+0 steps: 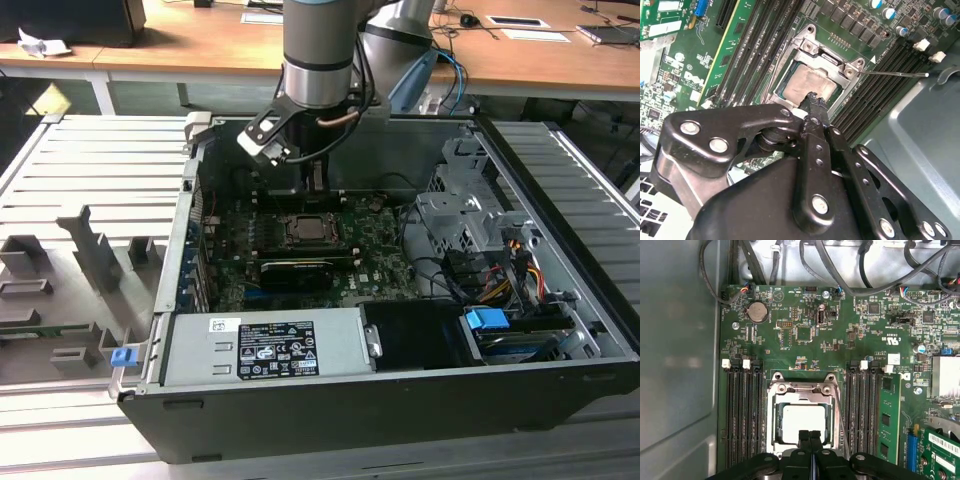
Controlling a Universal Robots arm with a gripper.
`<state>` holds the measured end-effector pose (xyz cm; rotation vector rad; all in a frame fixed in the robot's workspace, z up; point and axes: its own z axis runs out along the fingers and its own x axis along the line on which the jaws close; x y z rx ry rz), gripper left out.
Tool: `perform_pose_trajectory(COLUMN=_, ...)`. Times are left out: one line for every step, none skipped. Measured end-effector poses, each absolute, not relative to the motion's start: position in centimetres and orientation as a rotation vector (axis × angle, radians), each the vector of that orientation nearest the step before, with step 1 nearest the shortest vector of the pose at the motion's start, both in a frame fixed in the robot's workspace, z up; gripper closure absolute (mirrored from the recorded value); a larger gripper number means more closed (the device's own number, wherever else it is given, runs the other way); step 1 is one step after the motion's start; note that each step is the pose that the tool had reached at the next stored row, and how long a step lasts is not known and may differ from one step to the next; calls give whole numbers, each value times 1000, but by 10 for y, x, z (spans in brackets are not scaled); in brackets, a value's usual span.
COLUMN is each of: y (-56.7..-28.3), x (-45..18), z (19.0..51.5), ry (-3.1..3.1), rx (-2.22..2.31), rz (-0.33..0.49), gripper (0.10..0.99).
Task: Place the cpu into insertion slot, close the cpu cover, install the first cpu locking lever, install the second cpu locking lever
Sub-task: 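Install the first cpu locking lever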
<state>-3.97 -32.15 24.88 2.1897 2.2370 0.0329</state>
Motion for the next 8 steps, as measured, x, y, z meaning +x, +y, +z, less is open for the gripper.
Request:
perform_pose_trajectory(y=-322, x=-40, z=249, ry=2237, rx=2190, rz=33, gripper=980)
perform_pose_trajectory(y=-322, x=-40, z=250, ry=2237, rx=2190, rz=33, gripper=980)
perform_pose_trajectory(y=-322, x=-40, z=250, ry=2237, rx=2190, rz=32, gripper=980)
perform_pose_trajectory(y=-322, x=-40, z=250, ry=2237, rx=2190, rz=33, gripper=980)
perform_pose_trajectory(y=-322, x=-40, z=251, ry=2237, rx=2190, rz=33, gripper=980)
perform_pose_trajectory(y=-322, x=-40, z=251, ry=2237, rx=2190, rz=33, gripper=980)
perform_pose_trajectory(y=-322, x=-40, z=253, ry=2237, rx=2190, rz=33, gripper=980)
perform_pose_trajectory(y=-322, x=-40, z=255, ry=2237, rx=2190, rz=33, gripper=980)
